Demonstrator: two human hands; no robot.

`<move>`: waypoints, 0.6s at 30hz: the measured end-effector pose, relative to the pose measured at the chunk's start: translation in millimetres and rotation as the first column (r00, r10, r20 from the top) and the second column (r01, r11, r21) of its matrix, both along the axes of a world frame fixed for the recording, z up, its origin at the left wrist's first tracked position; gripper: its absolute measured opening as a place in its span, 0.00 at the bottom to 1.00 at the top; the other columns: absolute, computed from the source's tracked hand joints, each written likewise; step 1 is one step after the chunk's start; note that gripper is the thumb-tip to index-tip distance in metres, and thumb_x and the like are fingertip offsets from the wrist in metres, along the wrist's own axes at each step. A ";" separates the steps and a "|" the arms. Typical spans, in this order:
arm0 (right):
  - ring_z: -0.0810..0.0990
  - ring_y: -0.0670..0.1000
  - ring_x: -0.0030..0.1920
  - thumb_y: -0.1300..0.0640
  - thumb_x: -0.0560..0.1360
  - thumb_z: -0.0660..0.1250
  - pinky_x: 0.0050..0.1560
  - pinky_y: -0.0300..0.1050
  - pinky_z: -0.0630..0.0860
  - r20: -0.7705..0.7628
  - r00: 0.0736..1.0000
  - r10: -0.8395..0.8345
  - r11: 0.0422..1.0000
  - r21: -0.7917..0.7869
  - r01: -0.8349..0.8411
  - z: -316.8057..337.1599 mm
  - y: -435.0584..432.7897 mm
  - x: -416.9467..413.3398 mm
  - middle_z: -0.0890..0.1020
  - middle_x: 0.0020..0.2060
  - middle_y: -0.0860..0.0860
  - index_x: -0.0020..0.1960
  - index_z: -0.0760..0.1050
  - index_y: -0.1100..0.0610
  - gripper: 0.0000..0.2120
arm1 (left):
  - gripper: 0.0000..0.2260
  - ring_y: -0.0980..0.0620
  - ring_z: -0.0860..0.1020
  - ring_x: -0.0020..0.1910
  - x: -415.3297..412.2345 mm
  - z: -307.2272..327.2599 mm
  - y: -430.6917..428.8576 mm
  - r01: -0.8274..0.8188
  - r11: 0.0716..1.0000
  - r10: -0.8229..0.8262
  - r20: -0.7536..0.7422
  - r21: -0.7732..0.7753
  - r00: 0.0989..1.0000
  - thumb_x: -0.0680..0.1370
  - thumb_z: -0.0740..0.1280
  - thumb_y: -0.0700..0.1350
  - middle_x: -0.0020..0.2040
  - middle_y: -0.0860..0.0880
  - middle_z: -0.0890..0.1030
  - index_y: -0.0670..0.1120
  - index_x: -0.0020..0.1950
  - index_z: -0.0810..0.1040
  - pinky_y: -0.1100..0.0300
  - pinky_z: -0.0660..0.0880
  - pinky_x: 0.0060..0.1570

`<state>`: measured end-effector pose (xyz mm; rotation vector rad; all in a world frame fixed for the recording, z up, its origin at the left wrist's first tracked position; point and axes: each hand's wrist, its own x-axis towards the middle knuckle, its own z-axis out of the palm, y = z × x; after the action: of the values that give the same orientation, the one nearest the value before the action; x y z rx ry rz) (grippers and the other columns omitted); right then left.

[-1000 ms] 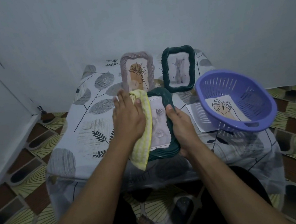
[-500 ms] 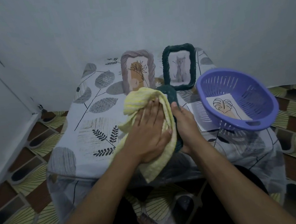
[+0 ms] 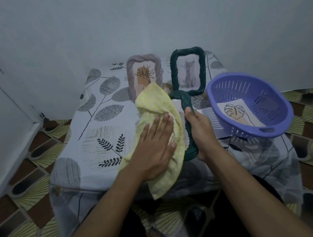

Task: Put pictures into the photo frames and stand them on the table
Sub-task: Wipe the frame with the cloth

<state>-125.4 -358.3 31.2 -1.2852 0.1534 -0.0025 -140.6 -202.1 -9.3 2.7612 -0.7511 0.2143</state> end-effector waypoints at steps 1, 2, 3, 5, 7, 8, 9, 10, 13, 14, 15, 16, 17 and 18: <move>0.84 0.57 0.52 0.52 0.85 0.58 0.52 0.52 0.81 0.003 1.000 0.025 1.000 -0.005 -0.024 1.1 -1.9 0.8 0.86 0.51 0.59 0.60 0.79 0.62 0.17 | 0.28 0.56 0.30 0.77 2.6 -0.5 5.3 0.008 0.999 -0.008 -0.007 -0.032 1.000 0.81 0.39 0.60 0.79 0.56 0.32 0.54 0.78 0.33 0.49 0.36 0.77; 0.84 0.58 0.52 0.52 0.85 0.58 0.53 0.53 0.80 0.002 0.999 0.052 0.999 -0.010 -0.052 1.8 -3.6 1.3 0.85 0.52 0.60 0.60 0.79 0.62 0.17 | 0.28 0.55 0.30 0.77 6.0 -0.4 9.4 -0.016 0.998 0.015 -0.012 -0.067 1.000 0.81 0.39 0.61 0.78 0.57 0.31 0.56 0.78 0.33 0.48 0.35 0.76; 0.84 0.59 0.52 0.53 0.85 0.58 0.53 0.53 0.80 -0.005 0.997 0.077 0.997 -0.025 -0.078 3.3 -4.1 1.3 0.85 0.52 0.61 0.60 0.79 0.62 0.16 | 0.28 0.54 0.29 0.77 10.2 1.5 12.6 -0.067 0.993 0.065 -0.017 -0.095 0.998 0.80 0.39 0.62 0.78 0.58 0.31 0.58 0.77 0.33 0.47 0.34 0.76; 0.83 0.59 0.50 0.54 0.84 0.59 0.54 0.54 0.79 -0.027 0.987 0.158 0.983 -0.090 -0.160 5.5 -2.9 -0.2 0.84 0.52 0.63 0.57 0.80 0.62 0.15 | 0.28 0.51 0.30 0.77 21.6 7.9 18.1 -0.192 0.974 0.190 -0.029 -0.117 0.981 0.80 0.38 0.64 0.78 0.57 0.30 0.59 0.77 0.32 0.46 0.34 0.75; 0.83 0.59 0.50 0.54 0.84 0.60 0.56 0.57 0.79 -0.078 0.963 0.260 0.954 -0.134 -0.268 4.6 -2.4 -1.6 0.84 0.53 0.64 0.57 0.80 0.63 0.14 | 0.30 0.47 0.44 0.80 33.3 17.6 23.0 -0.266 0.955 0.261 -0.047 -0.135 0.964 0.81 0.39 0.63 0.82 0.51 0.44 0.55 0.81 0.40 0.44 0.41 0.77; 0.83 0.60 0.50 0.55 0.84 0.60 0.57 0.58 0.78 -0.104 0.948 0.302 0.942 -0.124 -0.313 3.7 -3.1 -1.5 0.83 0.54 0.65 0.58 0.80 0.63 0.14 | 0.30 0.45 0.56 0.78 37.5 22.9 25.6 -0.269 0.949 0.265 -0.043 -0.165 0.963 0.81 0.42 0.63 0.80 0.48 0.58 0.53 0.81 0.48 0.43 0.50 0.76; 0.83 0.60 0.50 0.55 0.83 0.61 0.56 0.58 0.79 -0.132 0.935 0.331 0.932 -0.108 -0.345 5.9 -4.3 -2.0 0.83 0.54 0.65 0.59 0.79 0.64 0.14 | 0.28 0.44 0.67 0.72 39.3 28.3 27.0 -0.260 0.944 0.259 -0.034 -0.202 0.965 0.82 0.44 0.62 0.74 0.46 0.69 0.51 0.79 0.57 0.44 0.61 0.71; 0.83 0.60 0.49 0.55 0.83 0.61 0.54 0.57 0.80 -0.151 0.924 0.352 0.926 -0.085 -0.366 8.2 -6.3 -1.3 0.83 0.54 0.65 0.59 0.79 0.64 0.15 | 0.25 0.43 0.73 0.64 39.6 33.0 26.9 -0.250 0.939 0.251 -0.030 -0.237 0.968 0.83 0.46 0.61 0.67 0.46 0.76 0.50 0.75 0.64 0.47 0.68 0.63; 0.85 0.58 0.45 0.52 0.82 0.62 0.47 0.50 0.83 -0.205 0.895 0.396 0.916 0.017 -0.402 16.7 -12.4 -0.9 0.85 0.50 0.63 0.57 0.80 0.64 0.16 | 0.19 0.41 0.78 0.49 39.0 38.8 23.0 -0.301 0.918 0.298 -0.053 -0.258 0.953 0.83 0.49 0.60 0.51 0.44 0.80 0.48 0.59 0.70 0.50 0.72 0.46; 0.85 0.57 0.42 0.51 0.82 0.61 0.45 0.48 0.83 -0.219 0.886 0.407 0.913 0.077 -0.401 17.4 -14.7 -0.4 0.86 0.46 0.61 0.55 0.80 0.63 0.17 | 0.19 0.40 0.78 0.48 39.0 38.6 22.5 -0.340 0.901 0.335 -0.065 -0.271 0.940 0.83 0.49 0.61 0.49 0.44 0.80 0.48 0.57 0.70 0.48 0.73 0.47; 0.85 0.56 0.41 0.49 0.82 0.60 0.43 0.46 0.82 -0.223 0.884 0.410 0.911 0.139 -0.388 19.2 -16.4 -1.3 0.86 0.43 0.60 0.54 0.80 0.63 0.18 | 0.20 0.39 0.78 0.48 38.5 38.9 22.4 -0.386 0.872 0.377 -0.091 -0.300 0.922 0.83 0.49 0.62 0.48 0.43 0.80 0.48 0.55 0.70 0.46 0.74 0.48; 0.85 0.57 0.42 0.46 0.81 0.60 0.46 0.47 0.82 -0.202 0.889 0.411 0.905 0.209 -0.371 18.8 -18.4 -1.4 0.85 0.44 0.60 0.55 0.80 0.63 0.21 | 0.21 0.38 0.78 0.49 38.8 38.4 22.8 -0.441 0.829 0.426 -0.124 -0.344 0.896 0.82 0.48 0.63 0.49 0.42 0.80 0.48 0.54 0.70 0.45 0.74 0.49; 0.84 0.58 0.47 0.44 0.81 0.59 0.52 0.50 0.80 -0.167 0.902 0.397 0.897 0.278 -0.343 17.4 -19.6 -1.5 0.85 0.48 0.61 0.57 0.79 0.64 0.24 | 0.22 0.37 0.78 0.51 39.4 38.0 23.7 -0.505 0.768 0.485 -0.157 -0.394 0.860 0.82 0.48 0.63 0.50 0.40 0.80 0.47 0.55 0.71 0.45 0.74 0.51; 0.83 0.59 0.51 0.42 0.80 0.59 0.58 0.52 0.78 -0.120 0.924 0.362 0.889 0.344 -0.304 13.3 -20.7 -1.3 0.84 0.52 0.61 0.60 0.79 0.64 0.26 | 0.23 0.36 0.77 0.53 40.3 37.8 24.4 -0.569 0.696 0.548 -0.187 -0.438 0.815 0.83 0.48 0.62 0.52 0.39 0.80 0.45 0.57 0.72 0.46 0.73 0.52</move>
<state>-126.6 -379.0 44.5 -0.9706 0.0815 0.4240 -100.3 -177.7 28.5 2.4059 0.1857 0.3977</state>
